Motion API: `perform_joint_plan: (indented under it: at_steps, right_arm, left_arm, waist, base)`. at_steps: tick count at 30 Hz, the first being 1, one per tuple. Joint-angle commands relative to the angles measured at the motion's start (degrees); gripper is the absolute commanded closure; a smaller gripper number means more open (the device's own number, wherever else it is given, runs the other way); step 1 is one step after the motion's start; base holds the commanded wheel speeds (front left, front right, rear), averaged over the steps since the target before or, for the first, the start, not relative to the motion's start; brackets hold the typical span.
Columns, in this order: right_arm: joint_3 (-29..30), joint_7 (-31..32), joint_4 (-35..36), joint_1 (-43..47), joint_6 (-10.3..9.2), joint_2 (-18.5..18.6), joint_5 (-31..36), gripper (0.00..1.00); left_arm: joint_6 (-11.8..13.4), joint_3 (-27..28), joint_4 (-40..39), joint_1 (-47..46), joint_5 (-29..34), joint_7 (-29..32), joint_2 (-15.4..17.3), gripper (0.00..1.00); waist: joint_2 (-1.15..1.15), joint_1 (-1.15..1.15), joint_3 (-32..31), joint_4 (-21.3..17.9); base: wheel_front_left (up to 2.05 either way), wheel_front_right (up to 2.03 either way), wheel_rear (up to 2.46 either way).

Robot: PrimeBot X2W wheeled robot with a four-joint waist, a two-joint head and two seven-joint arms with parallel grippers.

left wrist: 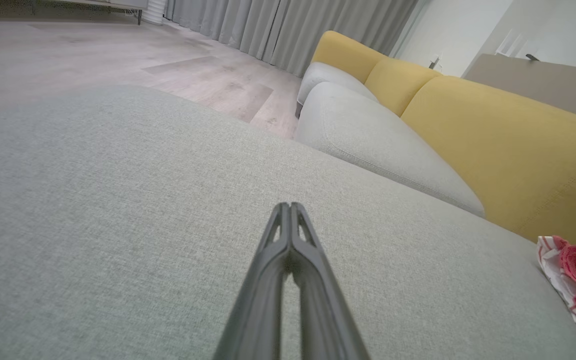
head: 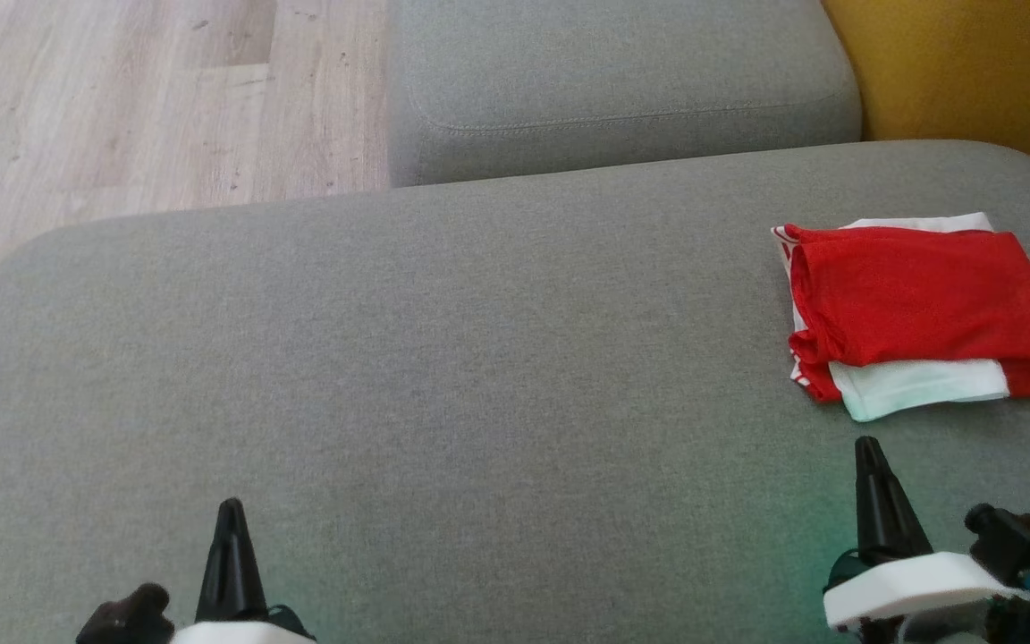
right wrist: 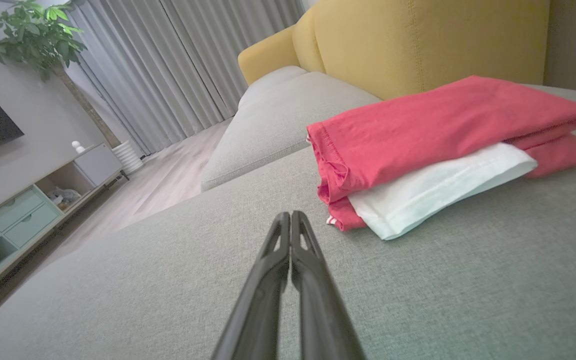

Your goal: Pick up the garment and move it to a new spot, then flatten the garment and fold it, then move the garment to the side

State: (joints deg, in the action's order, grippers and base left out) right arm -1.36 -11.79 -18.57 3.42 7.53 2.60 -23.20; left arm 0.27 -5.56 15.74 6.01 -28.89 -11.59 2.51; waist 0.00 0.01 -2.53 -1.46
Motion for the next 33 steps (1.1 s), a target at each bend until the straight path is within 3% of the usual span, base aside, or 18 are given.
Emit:
perform_joint_plan:
  at_steps: [1, 33]
  right_arm:
    - [0.3, 0.3, 2.0, -3.1, -0.01, 0.3, -1.9, 1.00]
    - [2.1, 5.2, 2.8, -4.9, -0.02, 0.6, -21.7, 1.00]
  left_arm:
    - [-0.5, 1.0, -1.8, -3.1, -1.6, 0.5, 0.1, 1.00]
    - [-2.6, 4.2, -1.8, -5.7, -19.5, 5.6, 0.1, 1.00]
  waist:
    - [0.00, 0.00, 0.0, 0.0]
    - [0.00, 0.00, 0.8, 0.4]
  base:
    - [0.00, 0.00, 0.00]
    - [0.00, 0.00, 0.00]
